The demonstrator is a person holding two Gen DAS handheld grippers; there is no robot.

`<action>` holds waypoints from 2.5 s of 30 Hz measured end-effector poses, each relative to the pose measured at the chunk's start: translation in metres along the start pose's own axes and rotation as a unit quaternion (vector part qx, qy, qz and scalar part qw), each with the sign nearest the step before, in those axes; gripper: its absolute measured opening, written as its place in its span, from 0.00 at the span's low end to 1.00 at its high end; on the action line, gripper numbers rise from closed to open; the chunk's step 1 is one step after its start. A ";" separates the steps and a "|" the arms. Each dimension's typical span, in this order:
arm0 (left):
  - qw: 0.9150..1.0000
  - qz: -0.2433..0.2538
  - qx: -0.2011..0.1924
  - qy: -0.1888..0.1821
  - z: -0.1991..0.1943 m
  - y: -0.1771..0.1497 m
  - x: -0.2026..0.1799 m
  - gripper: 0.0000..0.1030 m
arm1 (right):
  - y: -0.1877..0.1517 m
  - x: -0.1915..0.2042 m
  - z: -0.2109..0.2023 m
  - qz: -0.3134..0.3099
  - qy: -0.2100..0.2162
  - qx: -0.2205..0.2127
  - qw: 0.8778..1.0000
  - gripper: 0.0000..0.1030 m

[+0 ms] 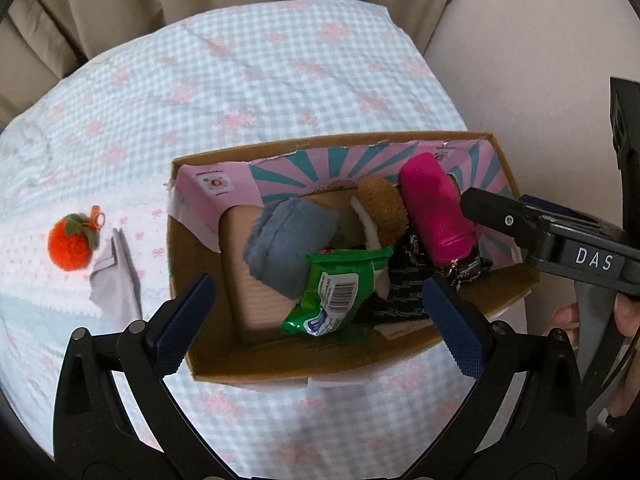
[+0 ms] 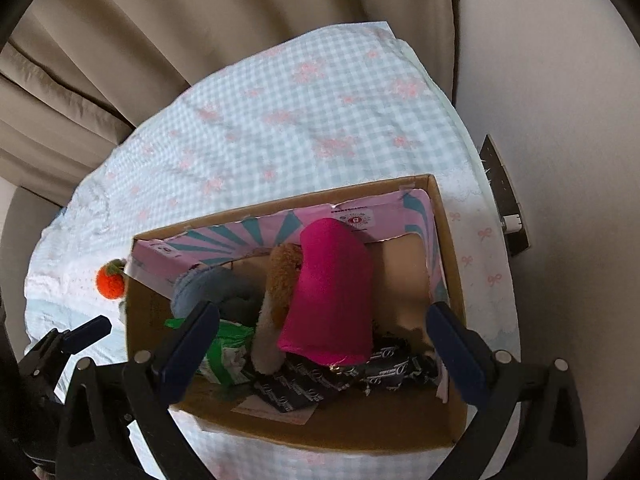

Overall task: Organize soft objects
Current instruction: 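Lift both tools out of the box back toward the orange ball, then grasp the orange fluffy ball with the left tool while the right tool grasps the white cloth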

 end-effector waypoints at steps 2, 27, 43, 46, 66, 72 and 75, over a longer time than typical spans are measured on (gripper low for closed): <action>1.000 0.001 -0.006 -0.001 -0.009 0.000 0.000 1.00 | -0.001 0.004 -0.007 0.001 0.003 -0.007 1.000 1.00; 0.978 -0.024 -0.207 0.004 -0.276 -0.050 0.093 1.00 | -0.062 0.164 -0.233 -0.084 -0.037 -0.183 0.979 1.00; 0.970 -0.016 -0.243 0.013 -0.348 -0.106 0.261 1.00 | -0.134 0.318 -0.237 -0.080 -0.030 -0.245 0.966 1.00; 0.972 -0.012 -0.235 0.017 -0.339 -0.107 0.292 1.00 | -0.139 0.340 -0.211 -0.076 -0.031 -0.239 0.968 1.00; 0.986 0.066 -0.146 -0.038 -0.074 -0.046 0.381 1.00 | -0.139 0.373 0.048 -0.060 -0.052 -0.180 0.981 1.00; 0.990 0.074 -0.115 -0.044 0.013 -0.036 0.374 1.00 | -0.134 0.357 0.132 -0.060 -0.068 -0.143 0.986 1.00; 0.990 0.081 -0.106 -0.040 0.045 -0.033 0.370 1.00 | -0.132 0.351 0.165 -0.060 -0.071 -0.131 0.987 0.99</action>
Point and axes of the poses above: each gripper's, at about its wrist camera, not at the fingertips, and z roughly the way its jaws point, x to its left, y to its top, the point moved 3 cm from there along z, roughly the way its jaws point, and after that the axes turned 2 degrees about -x, right-handed, at the moved point
